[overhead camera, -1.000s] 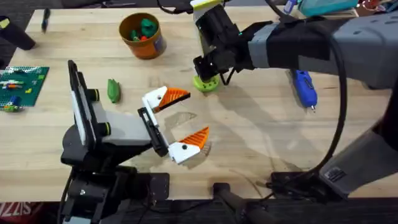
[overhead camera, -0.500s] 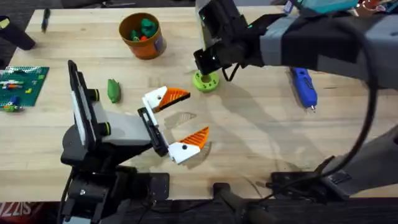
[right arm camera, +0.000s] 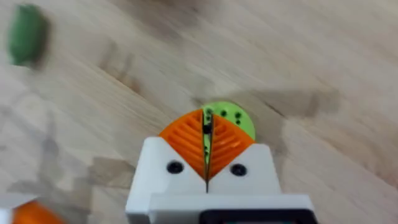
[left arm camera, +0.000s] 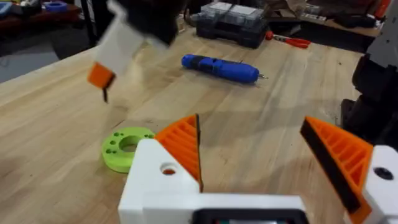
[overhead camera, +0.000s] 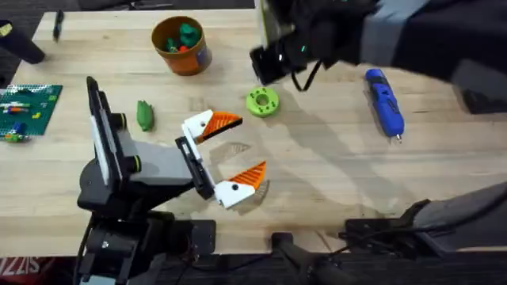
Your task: Pick up the gripper from the table and insert it into the empty holder that is missing its gripper. Then pick up a screw, insert it into the mounting hole, and use the screwdriver to tighten it. Finally, clean up the table by picking up the vegetable and placing it into the bucket.
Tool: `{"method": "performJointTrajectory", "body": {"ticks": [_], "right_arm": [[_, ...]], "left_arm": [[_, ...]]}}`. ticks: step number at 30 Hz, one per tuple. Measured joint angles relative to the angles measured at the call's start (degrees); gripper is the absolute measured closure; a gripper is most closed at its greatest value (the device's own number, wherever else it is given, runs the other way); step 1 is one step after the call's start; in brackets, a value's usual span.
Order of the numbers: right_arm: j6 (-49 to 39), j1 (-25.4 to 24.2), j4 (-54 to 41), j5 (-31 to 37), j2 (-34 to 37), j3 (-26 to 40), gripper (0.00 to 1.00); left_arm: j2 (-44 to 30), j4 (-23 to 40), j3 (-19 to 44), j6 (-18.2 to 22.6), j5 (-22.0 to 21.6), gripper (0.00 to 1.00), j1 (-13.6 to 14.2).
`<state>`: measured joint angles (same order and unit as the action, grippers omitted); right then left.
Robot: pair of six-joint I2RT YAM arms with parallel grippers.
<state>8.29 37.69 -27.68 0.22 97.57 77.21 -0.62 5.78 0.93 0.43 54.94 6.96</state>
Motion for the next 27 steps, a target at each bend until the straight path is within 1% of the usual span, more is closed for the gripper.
{"method": "performJointTrajectory", "body": {"ticks": [4,9,13,18,22,27], "right_arm": [[-0.88,0.04,-0.67,-3.91,-3.59,3.31,0.996],[-1.26,1.35,-0.88,-6.18,-8.13,3.98,0.996],[-1.28,4.37,-1.1,-6.96,-10.84,3.98,0.996],[-1.28,9.62,-2.16,-7.44,-13.46,3.98,0.996],[-1.31,13.59,-3.29,-7.61,-14.46,4.05,0.996],[-1.31,17.39,-4.52,-7.62,-14.46,4.15,0.996]], "left_arm": [[0.0,0.0,0.0,0.0,0.0,0.015,-0.02],[0.0,0.0,0.0,0.0,0.0,0.015,0.0],[0.0,0.0,0.01,0.0,0.0,0.015,-0.01],[0.0,0.0,0.0,0.0,0.0,0.015,0.0],[0.0,0.0,0.0,0.0,0.0,0.015,-0.02],[0.0,0.0,0.01,0.0,0.0,0.014,-0.02]]}}
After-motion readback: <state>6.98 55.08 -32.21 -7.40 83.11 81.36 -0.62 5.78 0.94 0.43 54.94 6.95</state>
